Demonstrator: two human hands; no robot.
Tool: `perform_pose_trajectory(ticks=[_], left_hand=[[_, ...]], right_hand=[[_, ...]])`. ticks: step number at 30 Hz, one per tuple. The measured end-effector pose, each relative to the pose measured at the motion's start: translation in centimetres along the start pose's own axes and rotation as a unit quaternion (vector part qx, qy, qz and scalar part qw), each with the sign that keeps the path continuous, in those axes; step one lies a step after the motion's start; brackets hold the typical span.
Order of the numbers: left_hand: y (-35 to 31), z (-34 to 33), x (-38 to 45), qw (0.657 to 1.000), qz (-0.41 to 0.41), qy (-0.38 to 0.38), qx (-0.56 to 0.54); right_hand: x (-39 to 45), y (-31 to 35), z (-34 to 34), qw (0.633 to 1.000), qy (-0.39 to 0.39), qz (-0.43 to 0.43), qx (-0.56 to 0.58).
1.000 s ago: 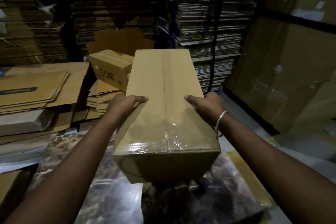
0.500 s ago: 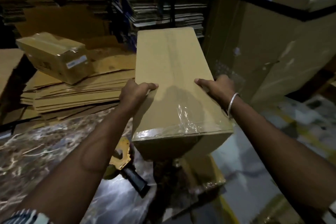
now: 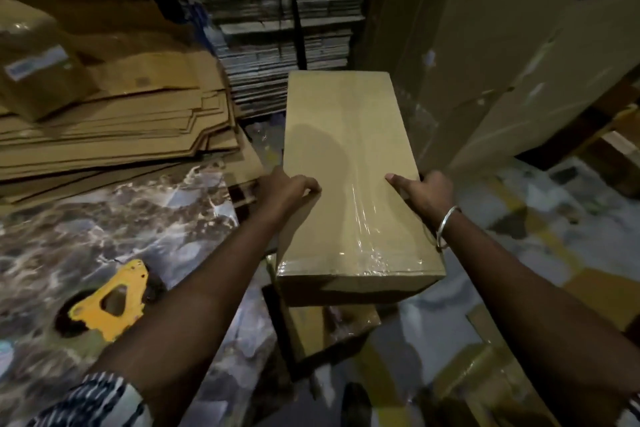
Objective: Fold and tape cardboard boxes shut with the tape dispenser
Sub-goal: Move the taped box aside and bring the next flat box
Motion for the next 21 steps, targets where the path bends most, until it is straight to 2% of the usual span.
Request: perform_pose_trajectory(ticks=[4, 7, 9, 16, 21], left_hand=[[6.9, -6.2, 3.4, 0.996, 0.079, -0.039, 0.006], [12.7, -10.1, 3.2, 0.983, 0.175, -0.046, -0.009], [17.0, -12.1, 3.1, 0.976, 0.206, -0.064, 0.005], [31.0, -17.6, 4.3, 0.971, 0.215, -0.097, 0.040], [38.1, -20.8, 5.4, 0.978, 0.184, -0.098, -0.012]], right_hand=[[4.4, -6.8, -2.9, 0.997, 0.065, -0.008, -0.043], [7.0, -13.1, -6.6, 0.990, 0.103, -0.016, -0.092], [7.9, -17.0, -9.4, 0.983, 0.134, -0.019, -0.124], [11.0, -28.4, -19.6, 0.950, 0.260, -0.047, -0.167], [12.2, -34.0, -24.7, 0.945, 0.291, -0.058, -0.138]])
Point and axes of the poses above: each hand's wrist, its own x-axis towards the middle knuckle, its own z-axis out of the back of the hand, y = z × x, the point moved 5 cm from there along x, towards the middle knuckle, and after that the axes turned 2 degrees about -x, right-handed, at the moved point
